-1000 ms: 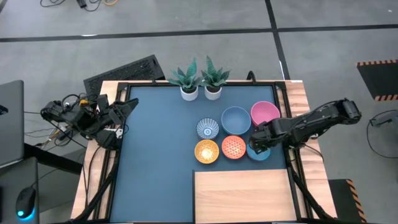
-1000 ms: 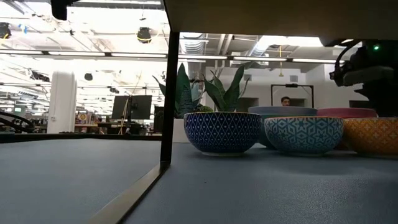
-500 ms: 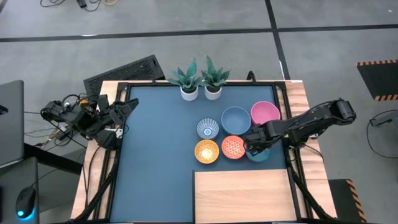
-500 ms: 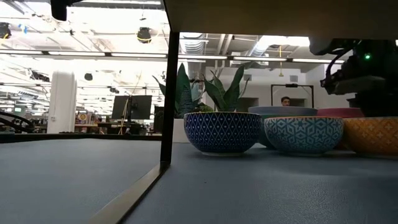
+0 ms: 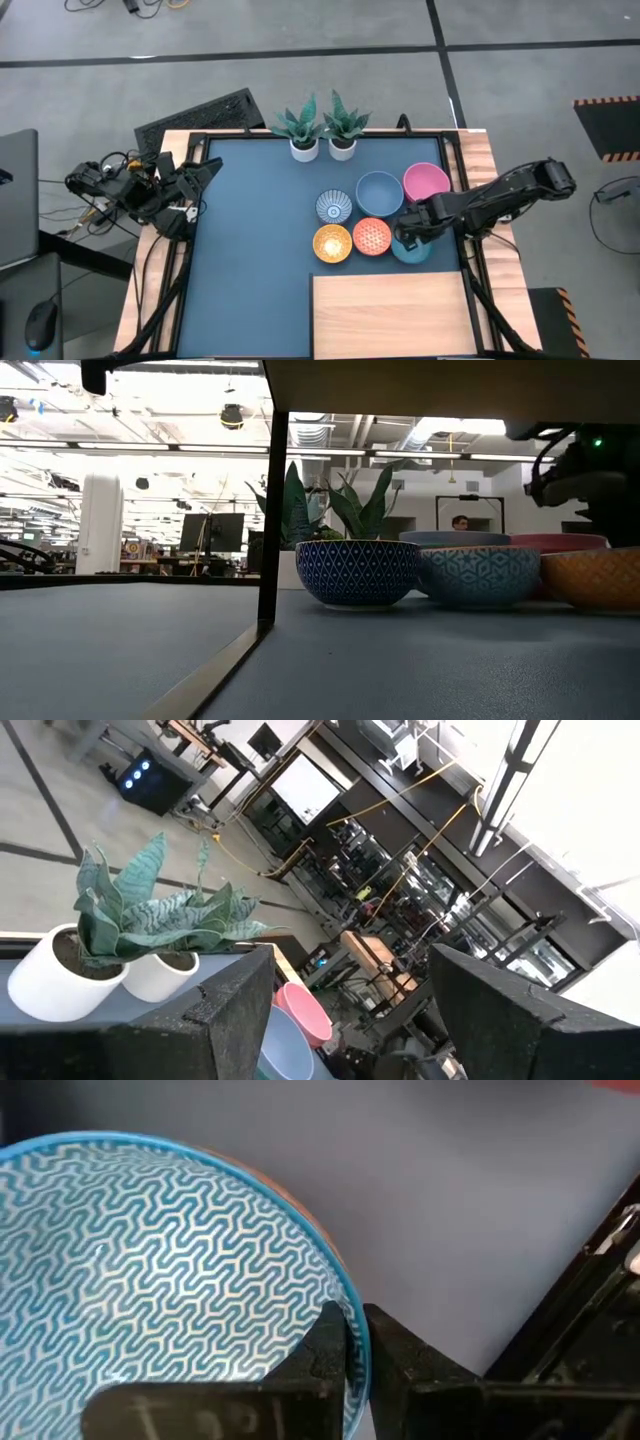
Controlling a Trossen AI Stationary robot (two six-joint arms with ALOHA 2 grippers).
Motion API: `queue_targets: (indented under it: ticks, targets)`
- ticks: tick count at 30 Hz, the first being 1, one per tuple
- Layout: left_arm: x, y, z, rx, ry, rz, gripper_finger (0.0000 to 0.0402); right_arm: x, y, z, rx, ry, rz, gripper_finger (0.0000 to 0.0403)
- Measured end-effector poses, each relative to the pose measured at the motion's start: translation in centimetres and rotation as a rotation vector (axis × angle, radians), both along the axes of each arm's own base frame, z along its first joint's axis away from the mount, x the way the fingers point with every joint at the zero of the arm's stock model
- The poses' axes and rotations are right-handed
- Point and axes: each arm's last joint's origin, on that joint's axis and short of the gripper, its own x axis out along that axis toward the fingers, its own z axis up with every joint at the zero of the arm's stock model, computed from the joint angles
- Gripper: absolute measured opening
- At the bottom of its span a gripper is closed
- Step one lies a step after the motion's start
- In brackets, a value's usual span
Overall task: Place and stack bowls onto a shelf
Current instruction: Put the light blue patterned bowl on the shelf
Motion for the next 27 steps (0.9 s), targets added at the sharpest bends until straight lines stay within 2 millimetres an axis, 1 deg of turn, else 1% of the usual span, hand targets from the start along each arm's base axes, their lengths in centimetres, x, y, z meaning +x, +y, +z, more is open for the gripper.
queue_targets:
  ticks: [5,10,16,21,27]
  targets:
    - [0.0,0.0,0.0,0.000,0.006,0.010,0.0249,-0.3,0.0,0.7,-0.010,0.006,-0.050,0.0040]
    - [0.0,0.0,-0.2,0.001,0.019,0.018,0.0249,-0.7,-0.4,2.2,-0.055,-0.021,-0.089,0.0040]
    - [0.0,0.0,-0.2,0.000,0.022,0.019,0.0249,-1.7,-0.6,3.9,-0.036,-0.031,-0.129,0.0039]
    - [0.0,0.0,-0.2,-0.003,0.020,0.018,0.0249,-1.8,-0.7,6.6,-0.044,-0.098,-0.127,0.0039]
    - [0.0,0.0,-0.2,-0.003,0.020,0.019,0.0249,-1.7,-0.8,11.3,-0.063,-0.183,-0.090,0.0039]
